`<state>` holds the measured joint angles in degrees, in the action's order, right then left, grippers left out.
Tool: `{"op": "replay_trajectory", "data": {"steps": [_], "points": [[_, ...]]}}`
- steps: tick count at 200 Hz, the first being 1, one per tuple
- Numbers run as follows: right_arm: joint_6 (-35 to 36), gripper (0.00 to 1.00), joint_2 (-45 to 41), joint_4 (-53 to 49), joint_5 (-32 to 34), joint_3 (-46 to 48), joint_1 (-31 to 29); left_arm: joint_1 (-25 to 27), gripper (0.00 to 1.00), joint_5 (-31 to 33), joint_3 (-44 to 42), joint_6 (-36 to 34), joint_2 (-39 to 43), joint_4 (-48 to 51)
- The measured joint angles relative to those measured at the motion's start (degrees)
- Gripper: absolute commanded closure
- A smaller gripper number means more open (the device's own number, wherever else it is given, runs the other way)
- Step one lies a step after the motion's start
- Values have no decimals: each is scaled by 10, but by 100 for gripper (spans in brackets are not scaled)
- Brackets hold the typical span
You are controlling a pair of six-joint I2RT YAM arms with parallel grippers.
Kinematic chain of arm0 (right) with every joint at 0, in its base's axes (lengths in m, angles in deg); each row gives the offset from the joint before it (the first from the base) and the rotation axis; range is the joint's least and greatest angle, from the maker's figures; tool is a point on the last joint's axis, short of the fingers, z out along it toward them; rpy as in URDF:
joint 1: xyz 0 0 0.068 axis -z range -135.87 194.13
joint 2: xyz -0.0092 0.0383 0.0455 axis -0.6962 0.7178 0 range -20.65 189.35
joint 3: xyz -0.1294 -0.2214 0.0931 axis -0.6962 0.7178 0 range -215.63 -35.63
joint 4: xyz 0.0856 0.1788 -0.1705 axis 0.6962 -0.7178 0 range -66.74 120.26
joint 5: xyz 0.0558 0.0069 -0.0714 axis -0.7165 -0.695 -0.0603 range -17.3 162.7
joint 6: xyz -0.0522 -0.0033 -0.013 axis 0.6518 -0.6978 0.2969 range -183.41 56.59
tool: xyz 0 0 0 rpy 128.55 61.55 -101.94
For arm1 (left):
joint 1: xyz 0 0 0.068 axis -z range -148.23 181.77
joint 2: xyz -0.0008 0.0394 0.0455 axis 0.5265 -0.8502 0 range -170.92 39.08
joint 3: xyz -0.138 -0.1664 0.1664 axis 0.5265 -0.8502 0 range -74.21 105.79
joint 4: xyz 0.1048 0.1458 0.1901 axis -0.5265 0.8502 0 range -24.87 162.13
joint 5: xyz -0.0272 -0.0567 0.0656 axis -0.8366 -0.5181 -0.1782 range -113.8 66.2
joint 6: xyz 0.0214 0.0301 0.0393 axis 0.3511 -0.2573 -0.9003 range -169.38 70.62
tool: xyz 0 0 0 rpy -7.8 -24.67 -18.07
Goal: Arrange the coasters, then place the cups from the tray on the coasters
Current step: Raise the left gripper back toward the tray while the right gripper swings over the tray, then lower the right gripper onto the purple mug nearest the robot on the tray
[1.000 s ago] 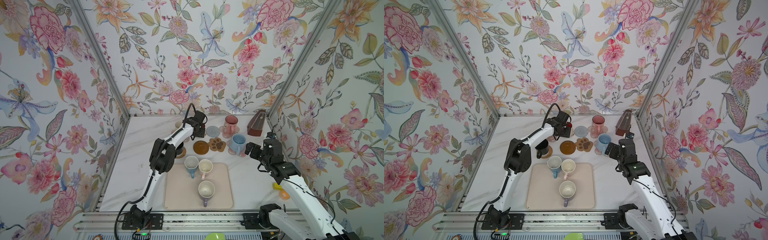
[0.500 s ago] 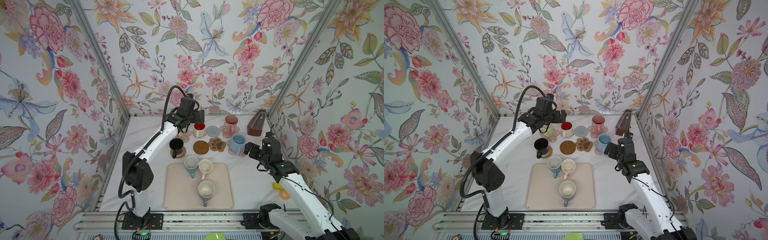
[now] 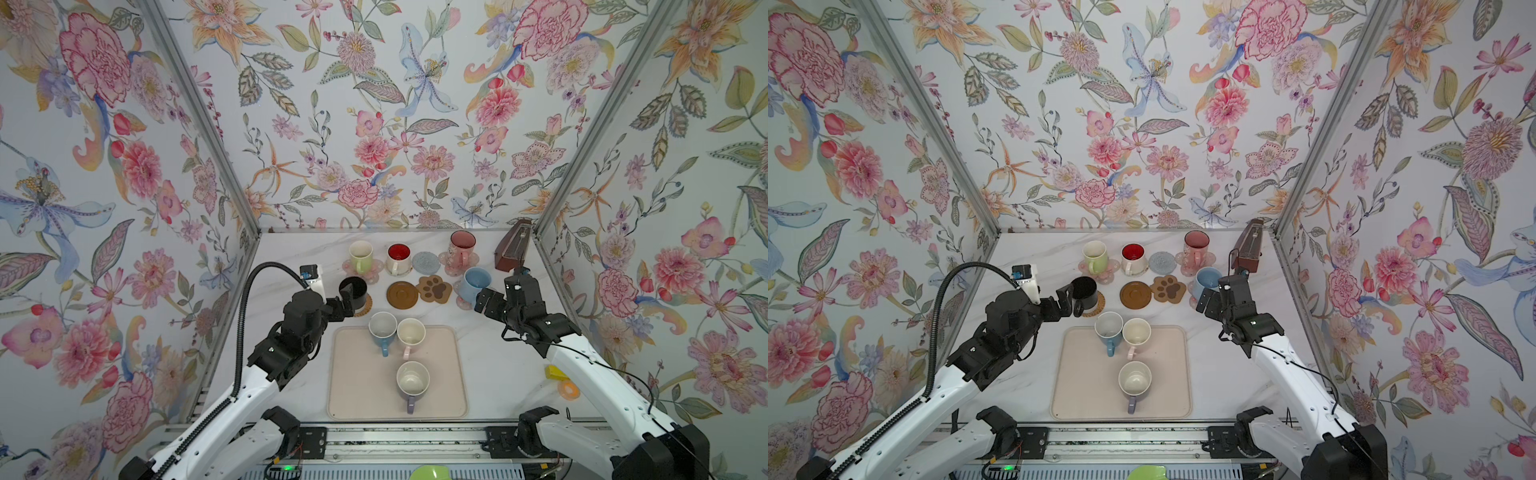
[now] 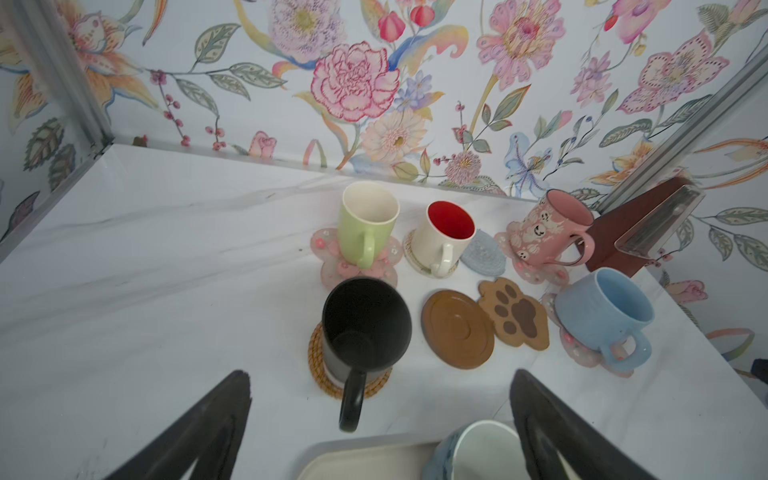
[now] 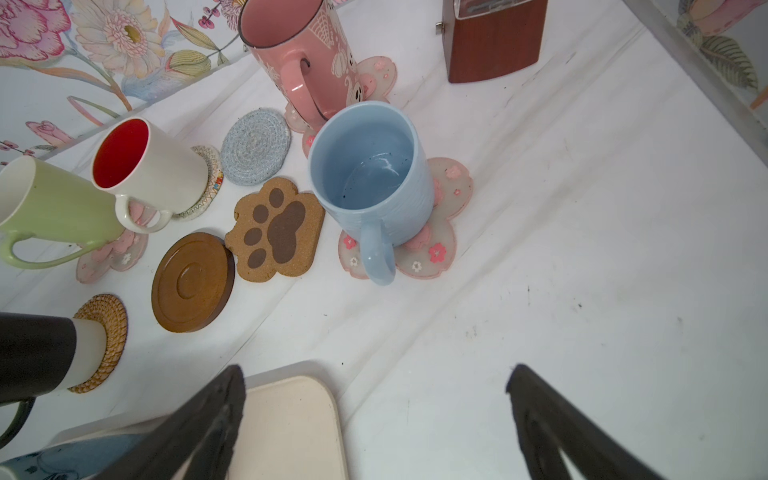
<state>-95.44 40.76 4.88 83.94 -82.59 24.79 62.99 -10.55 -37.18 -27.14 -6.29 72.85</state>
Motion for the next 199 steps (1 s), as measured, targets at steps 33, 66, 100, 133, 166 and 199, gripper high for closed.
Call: {"op": "replay_trajectory", "data": {"steps": [33, 66, 100, 133, 166, 199], "points": [[-17, 1, 18, -12, 14, -14, -42, 0, 1, 27, -67, 12, 60, -1], [-49, 1, 18, -31, 36, -25, -108, 0, 1, 48, -85, 23, 56, -6], [-117, 1, -1, -81, 69, -25, -222, -1, 1, 61, -90, 23, 50, -25], [-202, 1, -25, -126, 108, -25, -333, -1, 1, 70, -90, 20, 50, -37], [-279, 1, -15, -156, 138, -26, -428, -1, 1, 76, -96, 16, 53, -46], [-338, 1, 20, -166, 145, -33, -507, -1, 1, 80, -102, 17, 58, -54]]}}
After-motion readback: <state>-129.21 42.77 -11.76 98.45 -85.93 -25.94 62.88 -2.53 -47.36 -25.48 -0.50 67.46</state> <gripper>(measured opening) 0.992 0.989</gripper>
